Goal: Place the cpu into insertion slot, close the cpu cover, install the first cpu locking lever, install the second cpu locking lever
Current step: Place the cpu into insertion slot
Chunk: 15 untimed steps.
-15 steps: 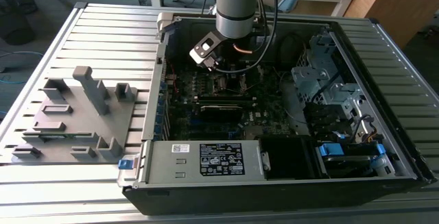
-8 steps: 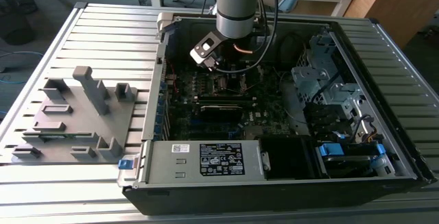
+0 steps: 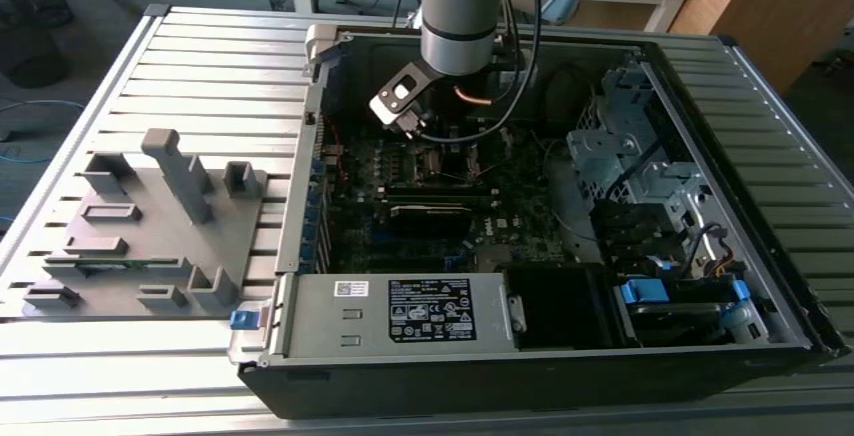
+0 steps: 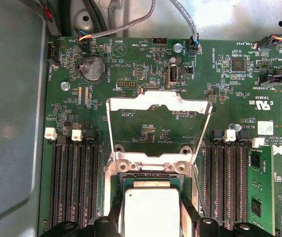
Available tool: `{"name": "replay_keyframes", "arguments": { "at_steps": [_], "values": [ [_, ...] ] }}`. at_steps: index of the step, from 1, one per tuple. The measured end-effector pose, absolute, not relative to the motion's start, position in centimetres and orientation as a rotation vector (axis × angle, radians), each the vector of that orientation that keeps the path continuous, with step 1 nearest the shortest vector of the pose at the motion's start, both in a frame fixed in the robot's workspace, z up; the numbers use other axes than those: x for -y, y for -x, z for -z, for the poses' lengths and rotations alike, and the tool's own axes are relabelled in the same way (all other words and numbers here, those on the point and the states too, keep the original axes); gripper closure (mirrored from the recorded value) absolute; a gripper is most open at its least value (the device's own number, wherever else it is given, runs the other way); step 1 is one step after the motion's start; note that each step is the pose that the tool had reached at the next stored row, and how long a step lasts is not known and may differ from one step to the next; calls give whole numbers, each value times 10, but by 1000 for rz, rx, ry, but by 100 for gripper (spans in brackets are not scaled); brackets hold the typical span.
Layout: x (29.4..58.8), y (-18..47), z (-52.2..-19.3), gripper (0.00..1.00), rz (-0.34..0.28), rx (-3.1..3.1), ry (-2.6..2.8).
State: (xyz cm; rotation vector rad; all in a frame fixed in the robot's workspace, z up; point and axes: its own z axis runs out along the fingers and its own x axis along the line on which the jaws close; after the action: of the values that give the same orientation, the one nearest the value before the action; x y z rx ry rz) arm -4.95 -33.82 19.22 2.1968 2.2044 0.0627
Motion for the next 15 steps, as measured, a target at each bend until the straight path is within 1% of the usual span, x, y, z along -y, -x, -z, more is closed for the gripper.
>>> {"name": "replay_keyframes", "arguments": {
  "at_steps": [15],
  "values": [
    [338,49,-195,46,-63,-2204,-2197]
  ]
}}
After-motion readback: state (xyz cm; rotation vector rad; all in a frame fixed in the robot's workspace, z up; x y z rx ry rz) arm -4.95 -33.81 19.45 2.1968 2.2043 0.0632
